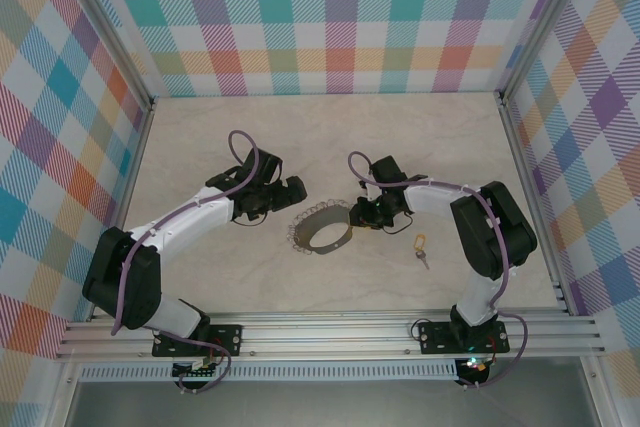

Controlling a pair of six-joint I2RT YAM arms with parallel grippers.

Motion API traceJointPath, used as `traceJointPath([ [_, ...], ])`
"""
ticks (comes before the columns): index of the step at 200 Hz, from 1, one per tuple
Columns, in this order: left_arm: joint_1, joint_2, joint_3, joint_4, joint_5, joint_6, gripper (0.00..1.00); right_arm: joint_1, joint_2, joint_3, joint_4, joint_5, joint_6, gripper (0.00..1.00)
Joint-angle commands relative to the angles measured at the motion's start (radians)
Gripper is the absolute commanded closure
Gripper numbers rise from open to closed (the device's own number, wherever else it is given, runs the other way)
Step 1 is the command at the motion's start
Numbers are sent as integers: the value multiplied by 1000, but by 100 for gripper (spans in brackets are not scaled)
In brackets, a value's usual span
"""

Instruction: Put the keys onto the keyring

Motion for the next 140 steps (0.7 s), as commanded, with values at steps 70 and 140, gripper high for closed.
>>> traceJointPath([
  [70, -11, 1, 92, -62, -5, 35, 0, 5, -65, 79, -126, 20, -86, 100],
  [140, -12, -35, 311, -187, -31, 67, 0, 4, -253, 298, -323, -55, -323, 100],
])
